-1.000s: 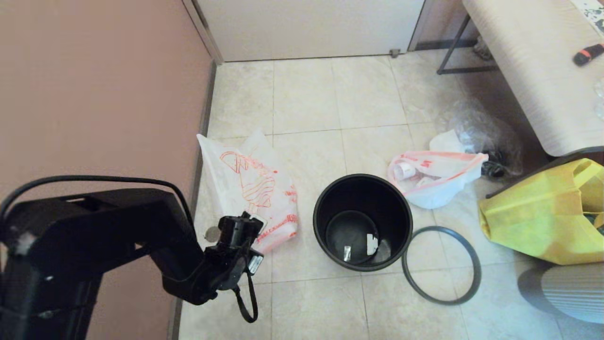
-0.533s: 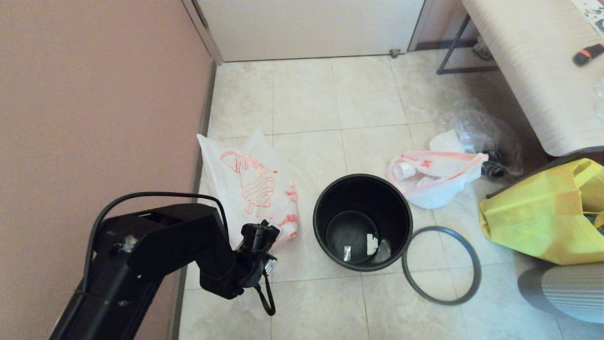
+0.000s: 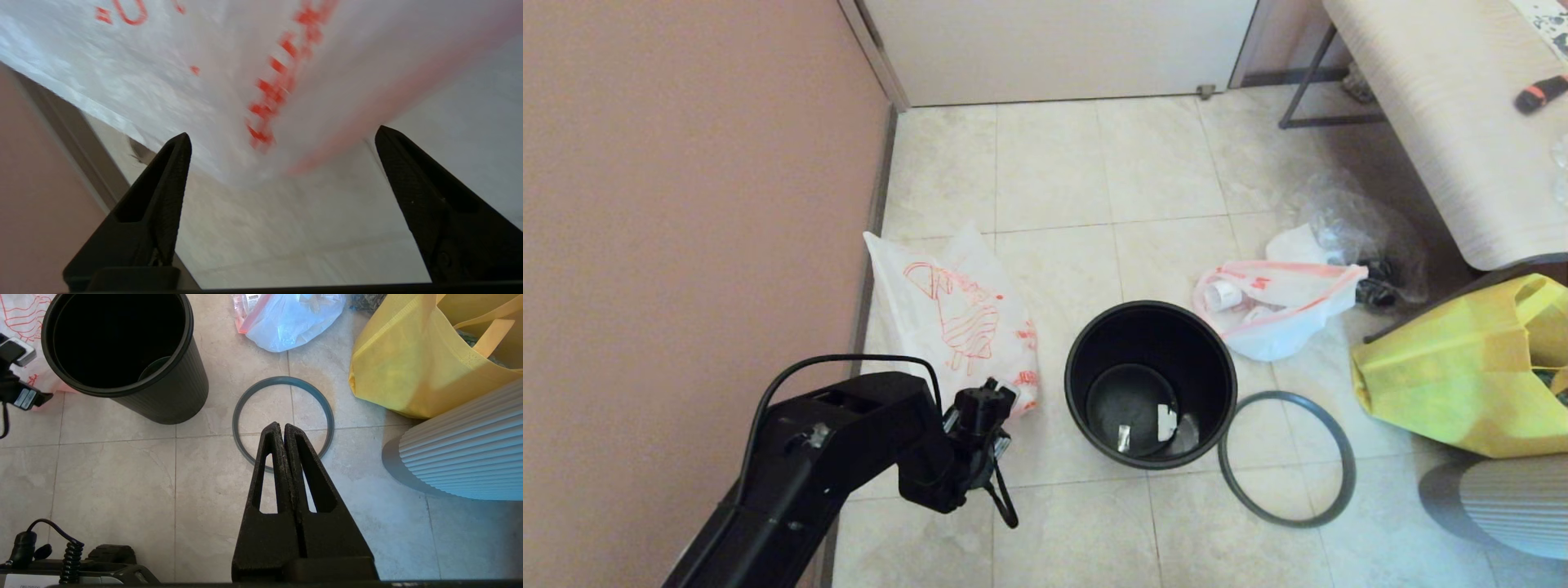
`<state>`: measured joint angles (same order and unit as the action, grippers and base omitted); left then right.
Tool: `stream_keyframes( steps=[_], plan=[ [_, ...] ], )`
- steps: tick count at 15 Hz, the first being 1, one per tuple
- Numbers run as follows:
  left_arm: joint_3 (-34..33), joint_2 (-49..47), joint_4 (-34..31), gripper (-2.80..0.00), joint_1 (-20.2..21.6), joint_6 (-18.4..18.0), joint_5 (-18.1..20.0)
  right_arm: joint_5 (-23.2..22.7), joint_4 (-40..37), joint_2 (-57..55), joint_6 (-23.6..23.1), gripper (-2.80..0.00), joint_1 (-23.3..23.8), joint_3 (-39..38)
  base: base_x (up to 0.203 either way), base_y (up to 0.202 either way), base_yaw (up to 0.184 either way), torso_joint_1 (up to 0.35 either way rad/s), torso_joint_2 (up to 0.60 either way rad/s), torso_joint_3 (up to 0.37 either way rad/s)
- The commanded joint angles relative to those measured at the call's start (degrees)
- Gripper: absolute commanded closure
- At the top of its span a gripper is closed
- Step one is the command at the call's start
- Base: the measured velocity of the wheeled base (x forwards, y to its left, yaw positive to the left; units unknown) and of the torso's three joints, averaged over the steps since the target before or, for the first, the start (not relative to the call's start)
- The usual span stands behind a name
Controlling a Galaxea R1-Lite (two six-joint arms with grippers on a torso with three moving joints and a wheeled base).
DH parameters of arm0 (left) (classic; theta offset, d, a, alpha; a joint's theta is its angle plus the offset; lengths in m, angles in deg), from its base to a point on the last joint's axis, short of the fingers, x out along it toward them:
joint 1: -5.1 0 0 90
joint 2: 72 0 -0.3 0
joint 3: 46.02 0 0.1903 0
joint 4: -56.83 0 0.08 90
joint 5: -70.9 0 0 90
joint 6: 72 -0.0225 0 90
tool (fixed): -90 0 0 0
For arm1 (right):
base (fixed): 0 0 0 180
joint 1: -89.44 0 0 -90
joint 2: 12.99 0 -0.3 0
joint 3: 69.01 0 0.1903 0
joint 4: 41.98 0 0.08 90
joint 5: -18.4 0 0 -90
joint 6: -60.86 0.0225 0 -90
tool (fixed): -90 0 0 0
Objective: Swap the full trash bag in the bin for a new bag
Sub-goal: Pick up a new trash bag
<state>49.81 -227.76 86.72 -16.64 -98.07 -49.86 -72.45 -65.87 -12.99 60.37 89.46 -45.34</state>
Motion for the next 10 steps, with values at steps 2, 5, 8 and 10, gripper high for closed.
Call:
stream_keyframes(
  steps=[2, 5, 8, 10],
  plan=[
    [3.0, -1.8, 0.4, -2.80, 0.3, -0.5, -0.5, 0.0, 0.0, -0.1, 0.0, 0.00, 0.0, 0.0, 0.000, 0.000, 0.000, 0.000, 0.00, 0.000],
    [5.6, -3.7, 0.6, -2.80, 0.3, -1.0, -0.5, 0.0, 0.0, -0.1, 0.0, 0.00, 0.0, 0.0, 0.000, 0.000, 0.000, 0.000, 0.00, 0.000],
    [3.2, -3.7, 0.6, -2.80, 0.1, -1.3, -0.8, 0.0, 0.0, -0.1, 0.0, 0.00, 0.0, 0.0, 0.000, 0.000, 0.000, 0.000, 0.00, 0.000],
    [4.0, -4.3, 0.9, -2.80, 0.0, -1.3, -0.8, 0.0, 0.0, -0.1, 0.0, 0.00, 0.0, 0.0, 0.000, 0.000, 0.000, 0.000, 0.00, 0.000]
  ],
)
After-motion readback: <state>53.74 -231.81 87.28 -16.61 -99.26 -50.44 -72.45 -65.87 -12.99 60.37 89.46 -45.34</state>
